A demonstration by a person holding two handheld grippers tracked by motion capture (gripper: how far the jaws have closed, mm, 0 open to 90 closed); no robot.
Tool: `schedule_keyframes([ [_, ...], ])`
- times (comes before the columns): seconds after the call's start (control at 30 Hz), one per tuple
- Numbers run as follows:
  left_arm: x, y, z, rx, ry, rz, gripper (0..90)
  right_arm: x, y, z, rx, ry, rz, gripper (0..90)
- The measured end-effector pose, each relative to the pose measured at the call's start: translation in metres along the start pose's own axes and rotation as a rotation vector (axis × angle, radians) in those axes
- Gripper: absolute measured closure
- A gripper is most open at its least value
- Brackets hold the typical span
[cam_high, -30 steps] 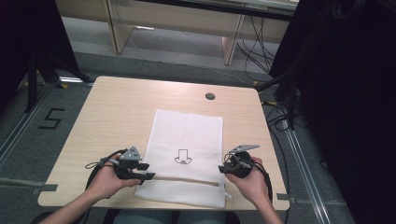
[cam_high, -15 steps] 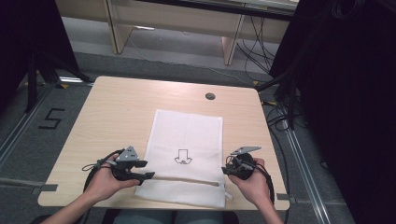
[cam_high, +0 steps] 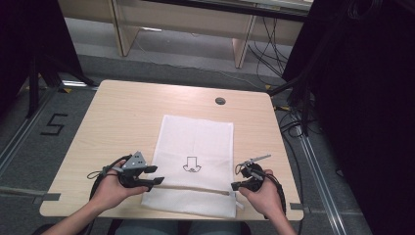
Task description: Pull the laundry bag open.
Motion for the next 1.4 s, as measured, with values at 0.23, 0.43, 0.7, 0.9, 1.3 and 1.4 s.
schedule_keyframes([
  [0.23, -0.004, -0.004, 0.002, -0.010, -0.008, -0.012, 50.4, 0.009, -0.004, 0.003, 0.035, 0.019, -0.003, 90.0],
  [0.43, -0.002, -0.012, 0.004, 0.020, -0.009, -0.048, 51.3, 0.018, -0.006, -0.001, 0.034, 0.059, -0.020, 90.0],
  [0.7, -0.001, -0.020, 0.004, 0.013, 0.007, -0.077, 51.6, 0.025, -0.008, -0.004, 0.033, 0.088, -0.017, 90.0],
  [0.9, 0.003, -0.038, 0.018, 0.073, -0.004, -0.122, 54.6, 0.025, -0.009, -0.004, 0.031, 0.077, -0.010, 90.0],
  [1.3, 0.030, -0.080, 0.044, 0.169, 0.018, -0.205, 58.0, 0.026, -0.009, -0.004, 0.034, 0.083, -0.012, 90.0],
  [1.4, 0.036, -0.089, 0.048, 0.192, 0.023, -0.217, 59.3, 0.025, -0.002, -0.007, 0.098, 0.103, -0.009, 90.0],
])
Point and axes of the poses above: each handheld gripper's, and its own axes: x roughly forward along the jaws, z roughly out of its top, y roughly to its left, the point moved 8 cm from there along x, roughly forward along the jaws, and after that the axes turned 14 degrees about z, right-handed, at the moved point
